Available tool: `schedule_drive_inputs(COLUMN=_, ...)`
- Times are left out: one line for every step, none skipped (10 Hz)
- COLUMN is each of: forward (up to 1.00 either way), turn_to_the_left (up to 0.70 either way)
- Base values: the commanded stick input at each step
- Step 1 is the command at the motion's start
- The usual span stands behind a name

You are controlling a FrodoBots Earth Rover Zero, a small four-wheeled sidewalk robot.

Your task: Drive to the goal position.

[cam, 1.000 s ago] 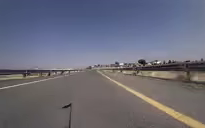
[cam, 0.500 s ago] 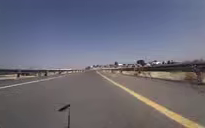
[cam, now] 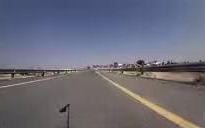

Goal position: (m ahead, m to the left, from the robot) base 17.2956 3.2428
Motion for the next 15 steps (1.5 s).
schedule_drive_inputs(forward=1.0, turn_to_the_left=0.0)
schedule_drive_inputs(forward=1.0, turn_to_the_left=0.0)
schedule_drive_inputs(forward=1.0, turn_to_the_left=0.0)
schedule_drive_inputs(forward=1.0, turn_to_the_left=0.0)
schedule_drive_inputs(forward=1.0, turn_to_the_left=0.0)
schedule_drive_inputs(forward=1.0, turn_to_the_left=0.0)
schedule_drive_inputs(forward=1.0, turn_to_the_left=0.0)
schedule_drive_inputs(forward=1.0, turn_to_the_left=0.0)
schedule_drive_inputs(forward=1.0, turn_to_the_left=0.0)
schedule_drive_inputs(forward=1.0, turn_to_the_left=0.02)
schedule_drive_inputs(forward=1.0, turn_to_the_left=0.08)
schedule_drive_inputs(forward=1.0, turn_to_the_left=0.21)
schedule_drive_inputs(forward=1.0, turn_to_the_left=0.29)
schedule_drive_inputs(forward=1.0, turn_to_the_left=0.03)
schedule_drive_inputs(forward=1.0, turn_to_the_left=0.0)
